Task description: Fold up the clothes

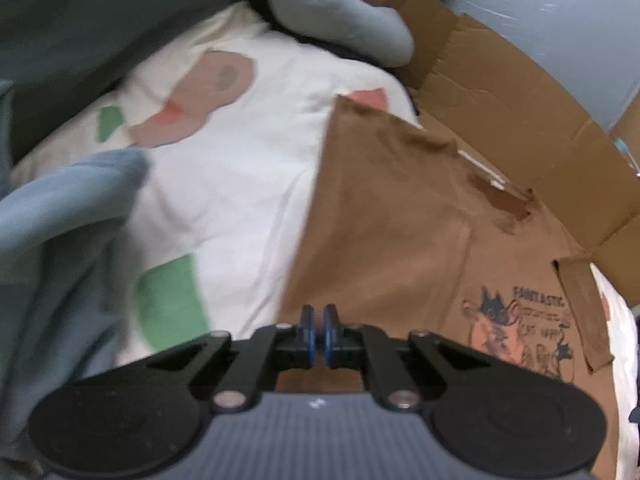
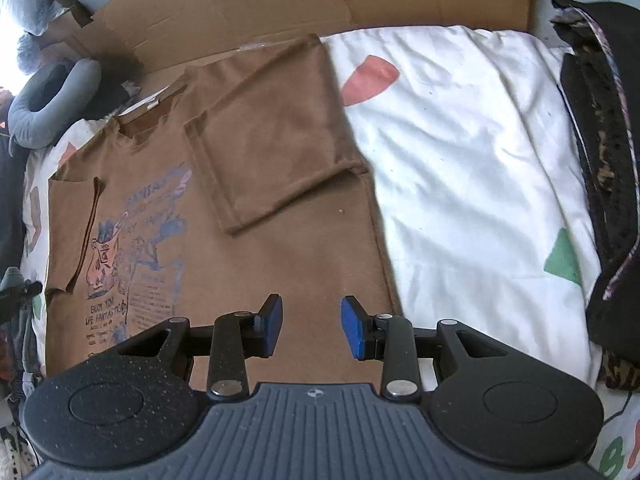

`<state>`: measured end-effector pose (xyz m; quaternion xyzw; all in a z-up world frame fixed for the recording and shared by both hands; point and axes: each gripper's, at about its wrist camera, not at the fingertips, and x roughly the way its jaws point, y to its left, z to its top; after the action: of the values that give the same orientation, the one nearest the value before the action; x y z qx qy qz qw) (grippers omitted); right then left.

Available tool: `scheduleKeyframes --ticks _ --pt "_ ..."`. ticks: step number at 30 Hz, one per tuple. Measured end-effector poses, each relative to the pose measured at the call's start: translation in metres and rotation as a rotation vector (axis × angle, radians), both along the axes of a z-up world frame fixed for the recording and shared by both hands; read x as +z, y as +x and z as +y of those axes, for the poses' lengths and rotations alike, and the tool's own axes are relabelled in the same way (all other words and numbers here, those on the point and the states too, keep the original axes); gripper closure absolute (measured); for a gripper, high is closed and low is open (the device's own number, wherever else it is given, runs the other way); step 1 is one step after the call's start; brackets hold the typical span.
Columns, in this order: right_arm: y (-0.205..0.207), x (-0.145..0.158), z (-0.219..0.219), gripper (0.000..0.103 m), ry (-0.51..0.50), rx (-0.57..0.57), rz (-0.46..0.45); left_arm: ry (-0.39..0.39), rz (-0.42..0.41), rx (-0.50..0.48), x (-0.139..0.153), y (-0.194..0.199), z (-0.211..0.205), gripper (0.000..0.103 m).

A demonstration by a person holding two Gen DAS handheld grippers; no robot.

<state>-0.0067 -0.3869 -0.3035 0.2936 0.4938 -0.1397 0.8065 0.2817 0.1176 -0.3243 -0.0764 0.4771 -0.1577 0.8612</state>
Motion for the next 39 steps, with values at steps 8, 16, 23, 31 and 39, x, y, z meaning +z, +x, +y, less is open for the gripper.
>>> scheduleKeyframes --ticks 8,16,23,31,39 --pt "-0.011 0.007 -0.01 0.064 0.004 -0.027 -0.01 0.008 0.066 -0.026 -0.028 0.0 -0.026 0.088" --pt "-0.012 0.037 -0.024 0.058 -0.003 -0.039 -0.019 0.029 0.094 -0.009 0.018 -0.016 -0.028 0.061" --pt "-0.01 0.082 -0.025 0.056 0.005 -0.02 -0.027 0.053 0.118 0.025 0.085 -0.034 -0.008 0.043" --pt "-0.012 0.165 -0.034 0.052 -0.013 0.002 -0.083 0.09 0.098 0.045 0.167 -0.052 0.009 0.037" --pt "-0.035 0.259 -0.06 0.052 0.043 -0.038 -0.165 0.028 0.025 0.052 0.249 -0.089 0.021 0.033"
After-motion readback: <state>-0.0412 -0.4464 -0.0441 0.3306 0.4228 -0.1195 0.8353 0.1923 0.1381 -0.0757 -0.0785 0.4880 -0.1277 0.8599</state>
